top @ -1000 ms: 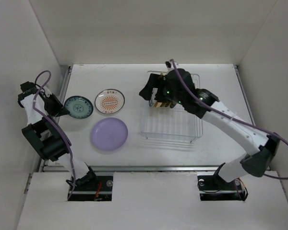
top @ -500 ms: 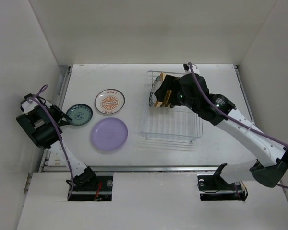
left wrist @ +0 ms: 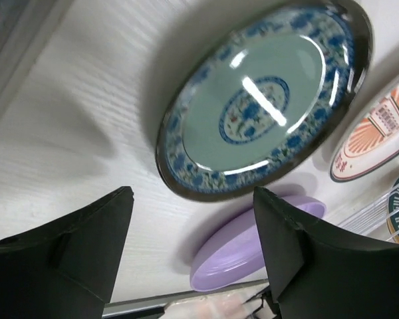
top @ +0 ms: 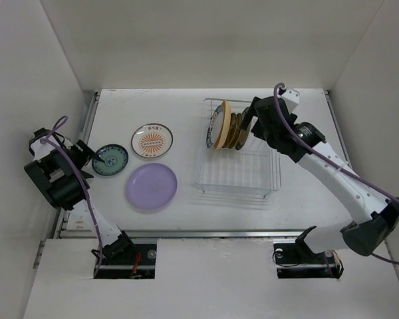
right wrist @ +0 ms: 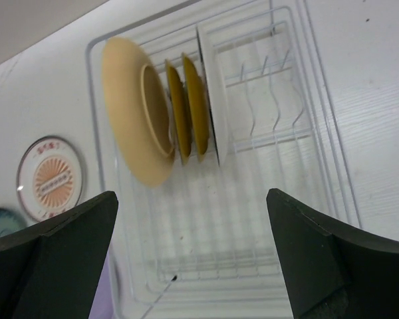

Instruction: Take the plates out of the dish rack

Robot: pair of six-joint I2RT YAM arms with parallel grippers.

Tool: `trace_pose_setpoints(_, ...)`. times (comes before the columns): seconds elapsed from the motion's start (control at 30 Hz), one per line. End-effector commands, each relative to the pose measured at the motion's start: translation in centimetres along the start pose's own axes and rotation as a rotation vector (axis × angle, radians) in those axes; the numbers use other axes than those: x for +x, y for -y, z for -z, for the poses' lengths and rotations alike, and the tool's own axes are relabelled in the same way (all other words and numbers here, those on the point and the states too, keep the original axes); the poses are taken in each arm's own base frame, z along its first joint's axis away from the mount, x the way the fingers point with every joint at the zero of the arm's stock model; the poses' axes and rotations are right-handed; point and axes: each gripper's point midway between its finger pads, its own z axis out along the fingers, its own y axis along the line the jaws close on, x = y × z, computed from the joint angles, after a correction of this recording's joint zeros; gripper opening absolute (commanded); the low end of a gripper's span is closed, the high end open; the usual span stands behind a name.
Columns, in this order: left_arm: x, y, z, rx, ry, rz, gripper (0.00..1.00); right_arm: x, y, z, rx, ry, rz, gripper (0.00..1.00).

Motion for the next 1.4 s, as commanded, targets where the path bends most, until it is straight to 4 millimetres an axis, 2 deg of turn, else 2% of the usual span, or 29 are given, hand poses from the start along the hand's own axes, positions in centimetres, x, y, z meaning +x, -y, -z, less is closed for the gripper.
trace_pose_setpoints(0.0, 1.3, 1.8, 3.4, 0.017, 0.072, -0.054, 0.70, -1.3, 0.8, -2.3, 0.126, 0.065, 0.025, 0.99)
trace_pose_setpoints(0.03, 1.3, 2.0, 3.9, 0.020, 0.089, -0.071, 0.70, -1.1, 0.4, -3.0, 0.133, 0.058, 0.032, 0.99)
trace_pose_setpoints(0.07, 1.8, 2.0, 4.2, 0.019, 0.088, -0.080, 0.71, -1.8, 0.2, -3.5, 0.148, 0.069, 0.038, 0.99)
trace_pose_setpoints(0.1, 2.2, 2.2, 5.1, 0.022, 0.104, -0.101, 0.71, -0.8, 0.2, -5.4, 0.183, 0.043, 0.071, 0.99)
trace_pose_setpoints(0.2, 3.4, 3.1, 6.4, 0.060, 0.122, -0.153, 0.72, -0.2, 0.5, -8.6, 0.264, 0.026, 0.093, 0.94)
trace_pose_setpoints(0.27, 4.4, 3.5, 7.7, 0.075, 0.158, -0.182, 0.74, 0.1, 0.5, -9.5, 0.295, 0.033, 0.064, 0.88)
trace_pose_setpoints(0.33, 5.1, 4.0, 9.3, 0.083, 0.213, -0.229, 0.74, -0.2, 1.7, -10.9, 0.353, 0.054, 0.035, 0.83)
trace_pose_setpoints(0.4, 5.5, 4.0, 9.7, 0.078, 0.258, -0.248, 0.74, -0.6, 2.8, -11.7, 0.377, 0.056, -0.013, 0.77)
trace_pose_setpoints(0.43, 5.6, 4.1, 10.1, 0.082, 0.281, -0.259, 0.74, -0.4, 2.2, -12.4, 0.361, 0.057, -0.024, 0.74)
trace_pose_setpoints(0.53, 6.2, 4.8, 12.0, 0.090, 0.349, -0.305, 0.74, -0.1, 2.3, -14.0, 0.354, 0.033, -0.033, 0.60)
trace_pose_setpoints(0.57, 6.5, 5.3, 12.7, 0.103, 0.374, -0.320, 0.74, 0.8, 2.4, -14.9, 0.361, 0.008, -0.010, 0.55)
trace_pose_setpoints(0.6, 6.8, 5.3, 13.2, 0.099, 0.377, -0.343, 0.74, 1.5, 2.5, -15.3, 0.364, -0.013, 0.018, 0.39)
trace_pose_setpoints(0.67, 7.1, 5.6, 14.1, 0.098, 0.396, -0.373, 0.74, 1.7, 2.7, -16.0, 0.366, -0.030, 0.033, 0.22)
trace_pose_setpoints(0.7, 7.1, 5.8, 15.0, 0.091, 0.431, -0.397, 0.74, 2.2, 2.7, -16.3, 0.363, -0.048, 0.054, 0.09)
trace_pose_setpoints(0.77, 7.6, 5.9, 15.6, 0.088, 0.439, -0.418, 0.75, 2.2, 2.7, -16.3, 0.363, -0.050, 0.063, 0.00)
trace_pose_setpoints(0.87, 8.2, 6.7, 16.9, 0.110, 0.475, -0.482, 0.76, 0.9, 3.3, -14.8, 0.380, -0.019, 0.073, 0.00)
trace_pose_setpoints(0.9, 8.5, 6.6, 16.8, 0.106, 0.466, -0.488, 0.78, -0.5, 3.3, -13.4, 0.373, 0.009, 0.060, 0.00)
trace_pose_setpoints(0.93, 8.5, 7.3, 17.8, 0.122, 0.497, -0.517, 0.79, -1.6, 3.4, -12.6, 0.373, 0.035, 0.070, 0.00)
trace_pose_setpoints(0.97, 9.1, 7.6, 18.2, 0.140, 0.488, -0.530, 0.79, -1.7, 2.9, -11.4, 0.367, 0.051, 0.084, 0.00)
trace_pose_setpoints(1.03, 9.7, 8.2, 18.7, 0.165, 0.479, -0.571, 0.81, -5.5, 2.3, -7.8, 0.366, 0.152, 0.082, 0.00)
trace_pose_setpoints(1.1, 10.9, 9.6, 19.7, 0.227, 0.461, -0.609, 0.85, -8.6, 1.7, -4.5, 0.368, 0.244, 0.099, 0.00)
trace_pose_setpoints(1.13, 11.3, 10.2, 20.1, 0.254, 0.457, -0.617, 0.86, -9.8, 2.3, -2.5, 0.387, 0.272, 0.110, 0.00)
trace_pose_setpoints(1.17, 12.0, 11.1, 21.0, 0.300, 0.455, -0.649, 0.88, -10.6, 2.6, -1.1, 0.408, 0.301, 0.116, 0.00)
trace_pose_setpoints(1.23, 12.3, 11.8, 21.8, 0.320, 0.453, -0.672, 0.88, -12.6, 3.6, 1.9, 0.463, 0.375, 0.121, 0.00)
trace_pose_setpoints(1.3, 12.7, 12.3, 22.8, 0.326, 0.458, -0.707, 0.89, -13.3, 4.9, 4.4, 0.483, 0.381, 0.145, 0.00)
trace_pose_setpoints(1.37, 12.9, 12.6, 23.1, 0.342, 0.459, -0.737, 0.89, -13.7, 4.9, 6.7, 0.441, 0.392, 0.130, 0.00)
